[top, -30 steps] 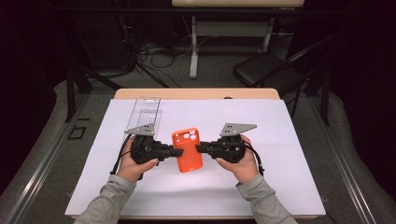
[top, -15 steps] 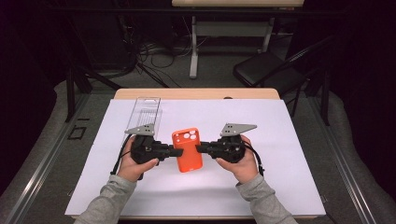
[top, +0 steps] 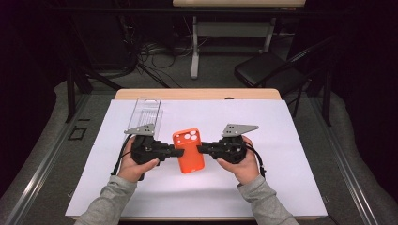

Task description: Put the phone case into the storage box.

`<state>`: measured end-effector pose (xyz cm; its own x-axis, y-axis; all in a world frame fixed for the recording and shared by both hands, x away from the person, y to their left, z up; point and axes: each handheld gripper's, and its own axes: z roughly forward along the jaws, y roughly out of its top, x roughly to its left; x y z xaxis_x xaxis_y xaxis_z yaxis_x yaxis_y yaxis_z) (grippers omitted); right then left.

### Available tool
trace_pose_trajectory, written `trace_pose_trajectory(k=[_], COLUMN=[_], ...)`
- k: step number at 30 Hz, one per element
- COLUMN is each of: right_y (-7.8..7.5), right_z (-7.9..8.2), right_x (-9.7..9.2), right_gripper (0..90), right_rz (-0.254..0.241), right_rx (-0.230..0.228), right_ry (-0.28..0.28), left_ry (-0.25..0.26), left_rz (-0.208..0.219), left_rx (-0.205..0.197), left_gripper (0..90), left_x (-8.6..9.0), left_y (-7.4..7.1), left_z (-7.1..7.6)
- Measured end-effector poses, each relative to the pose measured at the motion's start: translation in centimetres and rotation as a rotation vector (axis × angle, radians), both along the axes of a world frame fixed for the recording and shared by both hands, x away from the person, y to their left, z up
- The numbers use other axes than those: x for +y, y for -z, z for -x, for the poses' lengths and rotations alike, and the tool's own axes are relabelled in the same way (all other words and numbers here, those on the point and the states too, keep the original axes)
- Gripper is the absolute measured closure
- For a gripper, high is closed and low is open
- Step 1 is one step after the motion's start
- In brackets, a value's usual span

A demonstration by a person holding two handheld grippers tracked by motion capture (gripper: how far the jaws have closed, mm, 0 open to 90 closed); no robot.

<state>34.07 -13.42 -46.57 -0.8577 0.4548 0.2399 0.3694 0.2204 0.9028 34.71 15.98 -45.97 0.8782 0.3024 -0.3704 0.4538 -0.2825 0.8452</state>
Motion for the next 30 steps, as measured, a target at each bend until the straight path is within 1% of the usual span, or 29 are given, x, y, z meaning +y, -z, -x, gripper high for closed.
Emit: trace_pose_trajectory(k=[3, 13, 15, 19, 21, 22, 24, 30], right_y=[0.0, 0.0, 0.0, 0.0, 0.0, 0.0, 0.0, 0.1], right_z=[0.0, 0.0, -0.1, -0.3, -0.3, -0.3, -0.4, -0.5], right_x=[0.1, -0.1, -0.2, -0.6, -0.8, -0.8, -1.0, -1.3], right_gripper=[83.1, 83.1, 83.1, 83.1, 83.0, 83.1, 83.1, 83.0], right_rz=[-0.002, 0.002, -0.001, -0.009, -0.015, -0.018, -0.019, -0.027], right_rx=[0.001, -0.003, -0.001, 0.003, 0.006, 0.009, 0.009, 0.004], right_ry=[0.001, 0.025, 0.036, 0.060, 0.075, 0.082, 0.095, 0.130], left_ry=[-0.002, -0.019, -0.022, -0.045, -0.063, -0.071, -0.070, -0.105], left_rz=[-0.003, 0.004, 0.005, 0.009, 0.001, 0.001, 0.003, -0.003], left_rx=[-0.001, 0.000, -0.007, -0.018, -0.034, -0.028, -0.016, 0.003], left_gripper=[76.6, 70.2, 68.4, 64.7, 60.7, 60.1, 59.9, 57.7], left_x=[0.0, 0.1, 0.1, 0.1, 0.1, 0.1, 0.1, 0.1], left_y=[0.0, 0.0, 0.1, 0.1, 0.2, 0.2, 0.2, 0.5], left_z=[0.0, -0.1, -0.2, -0.3, -0.4, -0.4, -0.5, -0.9])
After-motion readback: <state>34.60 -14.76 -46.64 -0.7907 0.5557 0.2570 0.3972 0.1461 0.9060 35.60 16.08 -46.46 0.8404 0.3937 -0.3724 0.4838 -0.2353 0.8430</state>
